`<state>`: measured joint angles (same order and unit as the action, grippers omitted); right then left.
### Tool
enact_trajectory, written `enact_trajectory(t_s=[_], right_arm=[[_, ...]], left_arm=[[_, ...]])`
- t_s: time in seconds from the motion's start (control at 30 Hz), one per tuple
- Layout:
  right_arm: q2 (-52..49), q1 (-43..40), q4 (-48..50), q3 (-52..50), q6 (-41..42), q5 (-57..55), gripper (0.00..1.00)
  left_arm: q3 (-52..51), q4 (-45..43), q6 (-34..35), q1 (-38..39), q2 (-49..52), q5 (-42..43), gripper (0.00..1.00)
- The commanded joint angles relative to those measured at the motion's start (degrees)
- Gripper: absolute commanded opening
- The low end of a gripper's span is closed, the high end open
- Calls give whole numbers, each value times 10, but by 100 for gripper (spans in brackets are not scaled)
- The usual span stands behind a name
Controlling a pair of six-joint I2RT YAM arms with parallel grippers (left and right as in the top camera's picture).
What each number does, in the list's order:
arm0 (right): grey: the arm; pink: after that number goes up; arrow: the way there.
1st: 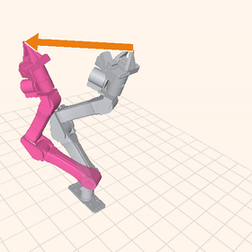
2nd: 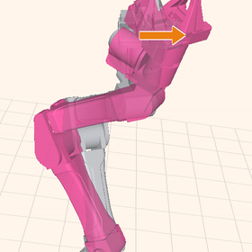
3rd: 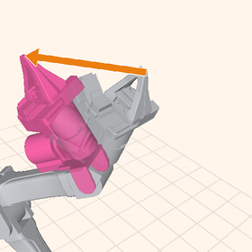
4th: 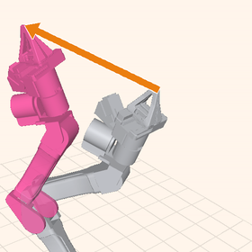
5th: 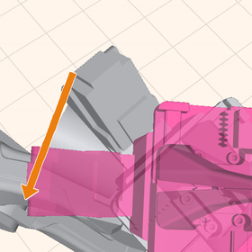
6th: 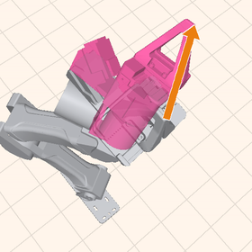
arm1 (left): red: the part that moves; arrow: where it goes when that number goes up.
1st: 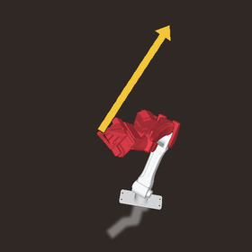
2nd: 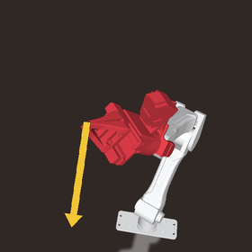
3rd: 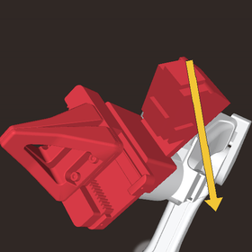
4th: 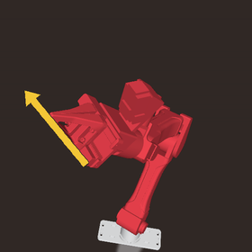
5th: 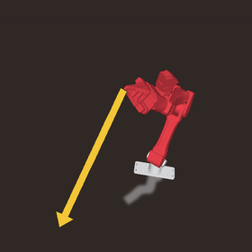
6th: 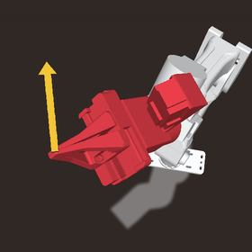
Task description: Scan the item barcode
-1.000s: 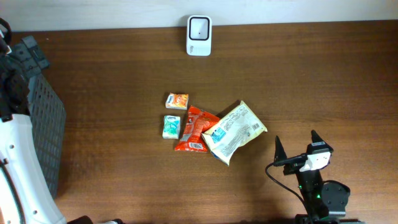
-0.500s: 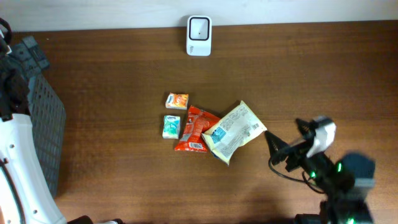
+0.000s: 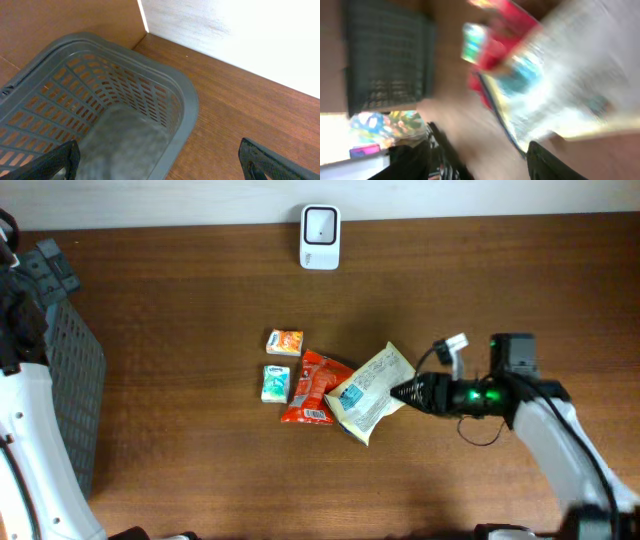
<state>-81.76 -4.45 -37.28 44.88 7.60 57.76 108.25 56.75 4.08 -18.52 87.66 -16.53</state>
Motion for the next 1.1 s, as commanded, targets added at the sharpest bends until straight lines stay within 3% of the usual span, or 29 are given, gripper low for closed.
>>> enact_trajectory(t_s=[0.0, 0.1, 0.23, 0.63, 0.77, 0.83, 0.9, 0.93, 0.97, 1.07], right_arm=[[-31, 3, -31, 4, 82, -163, 61], [-30, 3, -20, 3, 147, -193, 66], [-32, 16, -12, -2, 229, -251, 92], [-107, 164, 219, -41, 459, -344, 95], [-126, 160, 243, -40, 459, -345, 72], [-125, 148, 245, -30, 416, -344, 38], [-125, 138, 224, -12, 367, -344, 29], [-125, 132, 205, 5, 315, -345, 9], [-125, 127, 190, 19, 278, -344, 4], [-125, 121, 134, 76, 124, -342, 4]], left_arm=[[0, 0, -5, -1, 0, -2, 99], [0, 0, -5, -1, 0, -2, 99], [0, 0, -5, -1, 0, -2, 99], [0, 0, -5, -1, 0, -2, 99], [0, 0, -5, -1, 0, -2, 99], [0, 0, -5, -1, 0, -2, 99], [0, 0, -5, -1, 0, -2, 99], [0, 0, -5, -1, 0, -2, 99], [0, 0, -5, -1, 0, -2, 99], [0, 0, -5, -1, 0, -2, 99]])
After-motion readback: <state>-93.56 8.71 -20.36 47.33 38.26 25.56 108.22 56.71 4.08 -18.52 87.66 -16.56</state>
